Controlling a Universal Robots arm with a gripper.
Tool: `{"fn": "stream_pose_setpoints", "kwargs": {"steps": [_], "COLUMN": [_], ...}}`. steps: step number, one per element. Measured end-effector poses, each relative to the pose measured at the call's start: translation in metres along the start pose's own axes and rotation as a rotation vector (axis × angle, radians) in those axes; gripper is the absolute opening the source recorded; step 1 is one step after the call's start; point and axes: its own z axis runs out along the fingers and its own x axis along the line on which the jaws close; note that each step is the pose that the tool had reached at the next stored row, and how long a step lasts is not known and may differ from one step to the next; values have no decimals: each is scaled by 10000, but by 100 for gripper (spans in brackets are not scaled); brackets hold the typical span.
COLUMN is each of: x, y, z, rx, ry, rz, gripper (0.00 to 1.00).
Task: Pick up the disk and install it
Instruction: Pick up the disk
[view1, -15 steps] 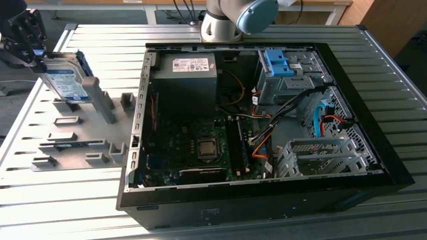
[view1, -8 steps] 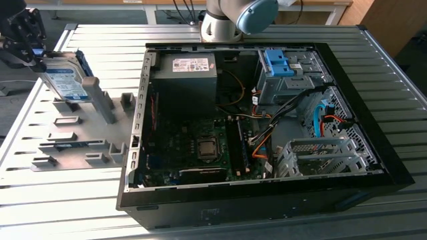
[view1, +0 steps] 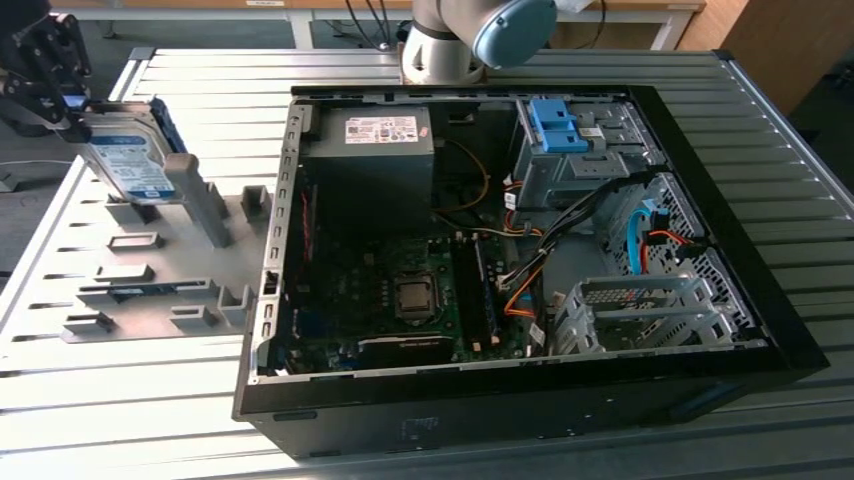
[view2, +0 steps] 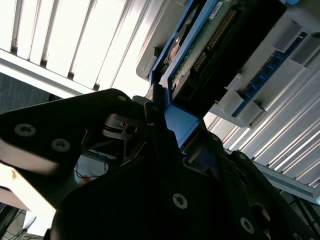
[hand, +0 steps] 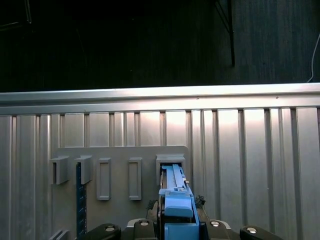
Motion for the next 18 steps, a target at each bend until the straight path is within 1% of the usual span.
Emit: {"fn": "stream_pose_setpoints", "kwargs": {"steps": [18], "x": [2], "y": [2], "z": [-97], "rx": [0], "ry": [0], "rz": [0], "gripper": [37]}}
